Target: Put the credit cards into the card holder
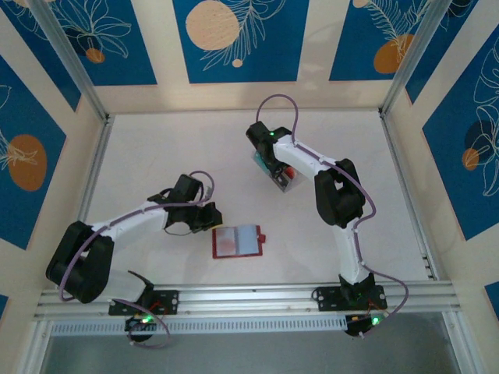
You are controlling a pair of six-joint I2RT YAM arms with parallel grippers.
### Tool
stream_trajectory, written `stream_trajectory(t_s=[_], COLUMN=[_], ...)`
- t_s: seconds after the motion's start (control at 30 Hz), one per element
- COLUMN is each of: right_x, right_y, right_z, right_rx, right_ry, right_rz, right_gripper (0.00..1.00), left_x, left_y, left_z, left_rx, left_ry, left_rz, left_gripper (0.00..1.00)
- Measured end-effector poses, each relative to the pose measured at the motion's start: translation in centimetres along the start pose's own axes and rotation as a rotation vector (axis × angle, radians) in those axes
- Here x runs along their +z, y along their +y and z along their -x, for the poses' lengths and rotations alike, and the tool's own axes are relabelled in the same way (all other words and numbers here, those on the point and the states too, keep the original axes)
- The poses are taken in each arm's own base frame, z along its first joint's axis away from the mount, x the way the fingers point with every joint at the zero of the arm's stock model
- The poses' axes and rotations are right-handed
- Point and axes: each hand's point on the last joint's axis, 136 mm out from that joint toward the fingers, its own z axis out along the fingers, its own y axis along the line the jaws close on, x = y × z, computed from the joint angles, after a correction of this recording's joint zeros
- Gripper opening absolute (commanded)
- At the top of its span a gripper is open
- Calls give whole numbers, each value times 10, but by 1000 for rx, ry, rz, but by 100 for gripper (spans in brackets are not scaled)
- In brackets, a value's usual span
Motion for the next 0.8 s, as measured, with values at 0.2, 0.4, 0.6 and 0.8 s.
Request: stream_trajectory(t_s=[0.2, 0.4, 0.6, 0.8], right_x=[-1, -1, -2, -6], right_y=[-2, -4, -6, -9], right_z=[1, 1, 2, 4], right_rx=[-9, -21, -20, -25], right_ry=[-1, 0, 1, -2], right_rz=[-4, -7, -9, -10], right_gripper=[27, 21, 19, 19], left_x=[1, 1, 2, 2], left_y=[2, 1, 2, 3], left_z=[-1, -1, -1, -1], left_rx=[-5, -2, -2, -5], left_ry=[3, -2, -2, -2], left_rz=[3, -2, -2, -3], left_gripper=[8, 8, 8, 8])
